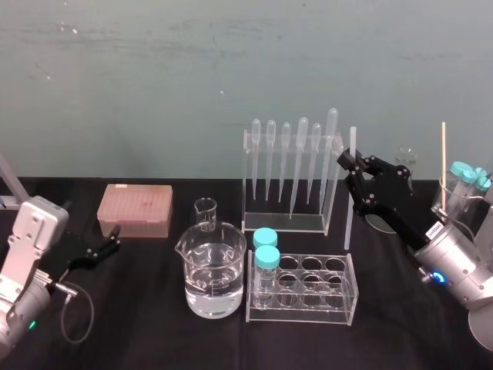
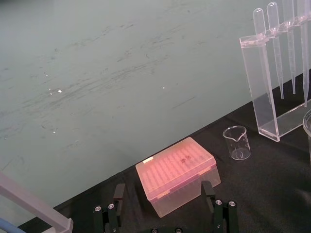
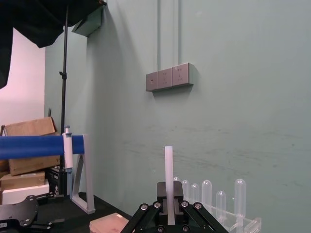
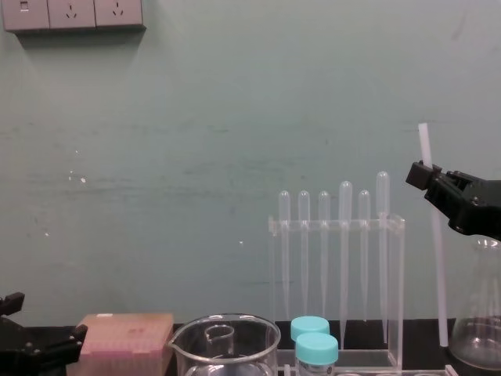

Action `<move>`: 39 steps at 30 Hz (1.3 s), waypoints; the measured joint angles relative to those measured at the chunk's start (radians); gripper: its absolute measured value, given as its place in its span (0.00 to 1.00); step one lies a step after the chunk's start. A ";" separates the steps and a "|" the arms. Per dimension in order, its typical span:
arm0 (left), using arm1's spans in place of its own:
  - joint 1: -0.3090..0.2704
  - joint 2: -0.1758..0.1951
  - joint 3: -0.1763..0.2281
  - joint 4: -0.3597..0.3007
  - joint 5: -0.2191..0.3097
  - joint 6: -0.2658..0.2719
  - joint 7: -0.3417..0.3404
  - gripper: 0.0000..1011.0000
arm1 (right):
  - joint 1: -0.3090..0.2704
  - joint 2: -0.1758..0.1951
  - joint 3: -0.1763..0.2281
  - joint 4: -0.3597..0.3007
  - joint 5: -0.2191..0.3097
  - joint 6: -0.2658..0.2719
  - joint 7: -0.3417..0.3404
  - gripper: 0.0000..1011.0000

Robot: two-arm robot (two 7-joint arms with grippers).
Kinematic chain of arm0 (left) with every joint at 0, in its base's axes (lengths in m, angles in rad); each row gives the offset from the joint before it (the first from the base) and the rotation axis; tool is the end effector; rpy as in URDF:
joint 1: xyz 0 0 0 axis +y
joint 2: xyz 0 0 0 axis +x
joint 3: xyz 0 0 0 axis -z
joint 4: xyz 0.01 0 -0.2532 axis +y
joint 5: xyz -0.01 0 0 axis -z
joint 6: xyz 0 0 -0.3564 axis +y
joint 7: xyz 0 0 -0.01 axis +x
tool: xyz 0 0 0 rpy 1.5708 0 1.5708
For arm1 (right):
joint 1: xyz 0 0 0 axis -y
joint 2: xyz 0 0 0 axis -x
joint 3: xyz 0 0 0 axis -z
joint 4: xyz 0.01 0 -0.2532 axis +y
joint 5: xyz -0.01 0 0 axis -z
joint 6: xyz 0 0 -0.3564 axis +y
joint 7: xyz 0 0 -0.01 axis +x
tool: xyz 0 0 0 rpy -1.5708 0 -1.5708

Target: Pick up the stirring rod with one hand, then place it down.

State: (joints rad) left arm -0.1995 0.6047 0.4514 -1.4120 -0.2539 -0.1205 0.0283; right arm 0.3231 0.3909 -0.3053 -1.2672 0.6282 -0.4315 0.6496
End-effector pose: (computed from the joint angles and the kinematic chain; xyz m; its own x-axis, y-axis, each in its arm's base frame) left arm 0.3971 0.0492 -0.2817 0.2923 0.8803 0.3737 -0.9553 0.2873 0.0703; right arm 0.4443 -0.0435 -0.2529 0.6757 -0.7337 0.0712 0.6637 0.6475 0.3744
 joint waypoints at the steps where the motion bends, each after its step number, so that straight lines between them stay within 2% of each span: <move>1: 0.000 0.000 0.000 0.000 0.000 0.000 0.000 0.99 | 0.000 0.000 0.000 0.000 0.000 0.000 0.000 0.07; 39: 0.000 0.000 0.000 0.000 0.000 0.000 0.000 0.99 | -0.004 0.000 0.006 -0.009 -0.001 0.004 0.009 0.07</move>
State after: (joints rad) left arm -0.1995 0.6047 0.4514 -1.4120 -0.2539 -0.1205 0.0283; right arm 0.3192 0.3912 -0.2997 -1.2762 0.6271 -0.4276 0.6586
